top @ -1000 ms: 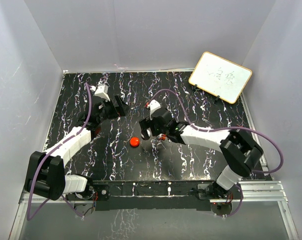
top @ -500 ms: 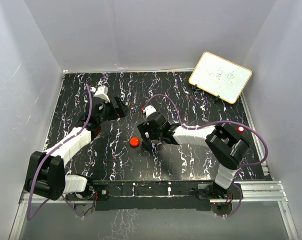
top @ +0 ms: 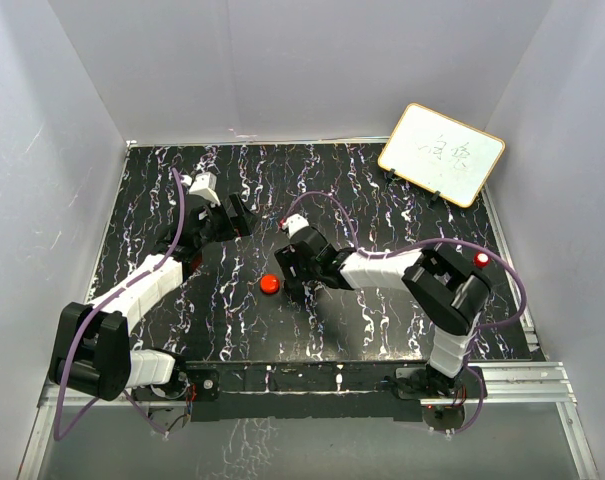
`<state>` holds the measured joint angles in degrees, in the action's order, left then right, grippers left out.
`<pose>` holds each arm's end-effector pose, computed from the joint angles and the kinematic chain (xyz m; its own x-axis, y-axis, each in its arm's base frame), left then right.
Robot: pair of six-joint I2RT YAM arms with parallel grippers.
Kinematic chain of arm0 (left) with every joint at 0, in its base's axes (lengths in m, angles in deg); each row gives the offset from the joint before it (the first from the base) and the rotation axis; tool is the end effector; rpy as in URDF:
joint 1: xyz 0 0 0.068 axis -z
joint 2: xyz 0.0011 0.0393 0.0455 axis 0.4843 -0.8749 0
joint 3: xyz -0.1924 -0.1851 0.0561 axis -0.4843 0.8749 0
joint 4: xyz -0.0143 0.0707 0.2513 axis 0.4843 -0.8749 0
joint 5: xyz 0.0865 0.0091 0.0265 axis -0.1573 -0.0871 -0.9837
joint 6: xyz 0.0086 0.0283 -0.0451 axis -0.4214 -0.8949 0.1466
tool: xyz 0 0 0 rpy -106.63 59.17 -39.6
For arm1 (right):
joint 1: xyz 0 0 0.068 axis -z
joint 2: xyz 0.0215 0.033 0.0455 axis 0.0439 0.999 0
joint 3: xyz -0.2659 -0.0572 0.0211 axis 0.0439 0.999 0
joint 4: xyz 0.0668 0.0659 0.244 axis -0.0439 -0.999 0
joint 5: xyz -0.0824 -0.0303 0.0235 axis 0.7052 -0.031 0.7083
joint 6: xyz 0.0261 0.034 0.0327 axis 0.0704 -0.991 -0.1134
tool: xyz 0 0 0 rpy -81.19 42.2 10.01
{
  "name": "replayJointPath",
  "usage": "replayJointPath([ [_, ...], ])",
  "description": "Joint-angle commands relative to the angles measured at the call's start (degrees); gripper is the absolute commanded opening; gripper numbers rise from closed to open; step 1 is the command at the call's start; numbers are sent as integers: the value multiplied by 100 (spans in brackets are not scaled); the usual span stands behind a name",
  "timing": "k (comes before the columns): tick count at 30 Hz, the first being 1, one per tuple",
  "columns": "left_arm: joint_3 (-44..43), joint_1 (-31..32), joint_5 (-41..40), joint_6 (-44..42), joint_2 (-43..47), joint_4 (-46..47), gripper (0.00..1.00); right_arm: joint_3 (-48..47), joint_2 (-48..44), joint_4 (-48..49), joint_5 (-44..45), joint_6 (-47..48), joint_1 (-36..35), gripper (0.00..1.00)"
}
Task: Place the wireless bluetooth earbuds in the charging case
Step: Pick up the charging case at the center of the board.
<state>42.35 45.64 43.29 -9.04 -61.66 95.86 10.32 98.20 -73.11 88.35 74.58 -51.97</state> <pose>0.2755 -0.0877 0.2505 -0.4559 -0.3291 -0.8270 0.2285 0.8547 -0.4661 0.2406 0.2741 0.1536 -0.6200 -0.3706 -0.6915 -0.5655 0.8220 0.0665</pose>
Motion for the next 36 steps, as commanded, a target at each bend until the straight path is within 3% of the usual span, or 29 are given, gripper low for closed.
replayJointPath([
  [1,0,-3,-92,-31,178,-158,98,-276,146,250,45,3,-85,64],
  [14,-33,-5,-194,-39,202,-313,99,-460,388,51,298,13,-205,52],
  [18,25,2,-203,-40,229,-273,99,-402,316,4,393,18,-201,53],
  [21,43,-5,-179,-31,222,-268,99,-421,328,-43,406,58,-205,62],
  [26,50,-1,-192,-40,264,-319,99,-413,321,-75,419,60,-198,63],
  [36,-57,-1,103,-26,211,-385,99,-175,-41,71,673,335,-203,43],
])
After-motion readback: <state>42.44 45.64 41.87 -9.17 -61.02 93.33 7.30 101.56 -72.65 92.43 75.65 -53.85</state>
